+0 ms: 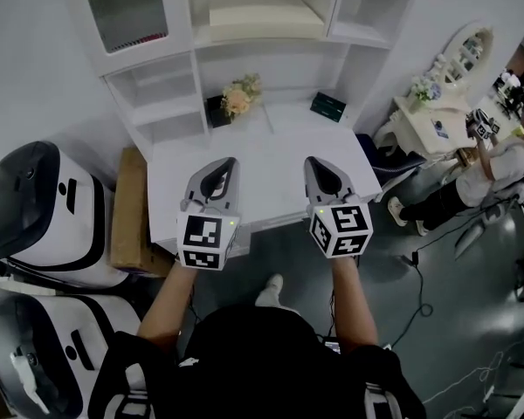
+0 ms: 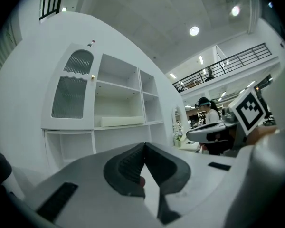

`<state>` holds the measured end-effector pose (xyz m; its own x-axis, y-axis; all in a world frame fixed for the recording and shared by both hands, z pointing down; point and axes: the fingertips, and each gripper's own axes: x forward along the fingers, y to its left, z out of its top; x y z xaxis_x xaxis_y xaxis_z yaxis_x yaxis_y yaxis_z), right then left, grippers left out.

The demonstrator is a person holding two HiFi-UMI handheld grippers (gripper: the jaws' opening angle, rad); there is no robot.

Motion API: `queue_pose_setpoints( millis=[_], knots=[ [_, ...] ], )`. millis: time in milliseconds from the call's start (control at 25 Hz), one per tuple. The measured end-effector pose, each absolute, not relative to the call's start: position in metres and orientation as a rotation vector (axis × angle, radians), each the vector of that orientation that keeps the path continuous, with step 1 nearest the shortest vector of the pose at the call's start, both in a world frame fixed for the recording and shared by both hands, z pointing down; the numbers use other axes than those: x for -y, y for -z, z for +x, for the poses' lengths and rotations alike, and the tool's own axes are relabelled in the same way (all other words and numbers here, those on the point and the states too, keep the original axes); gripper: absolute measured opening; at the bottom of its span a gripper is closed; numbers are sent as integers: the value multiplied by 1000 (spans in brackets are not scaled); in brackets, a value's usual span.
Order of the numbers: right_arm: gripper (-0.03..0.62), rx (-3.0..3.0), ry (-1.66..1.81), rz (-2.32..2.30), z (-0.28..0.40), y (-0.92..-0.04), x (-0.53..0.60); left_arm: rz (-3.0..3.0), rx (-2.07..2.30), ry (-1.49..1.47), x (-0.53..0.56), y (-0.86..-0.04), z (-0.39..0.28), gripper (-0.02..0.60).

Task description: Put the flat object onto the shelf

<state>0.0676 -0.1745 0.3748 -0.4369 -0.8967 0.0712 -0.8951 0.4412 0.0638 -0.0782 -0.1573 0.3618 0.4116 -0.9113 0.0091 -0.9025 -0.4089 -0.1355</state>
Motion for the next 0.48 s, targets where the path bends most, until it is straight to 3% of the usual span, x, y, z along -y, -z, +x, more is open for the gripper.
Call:
queue_pose_setpoints(
  millis=[480],
  knots=[
    [0,2553,66,1646,38,-371,107,-2554,-1591,48,99,-350,-105,6]
  ],
)
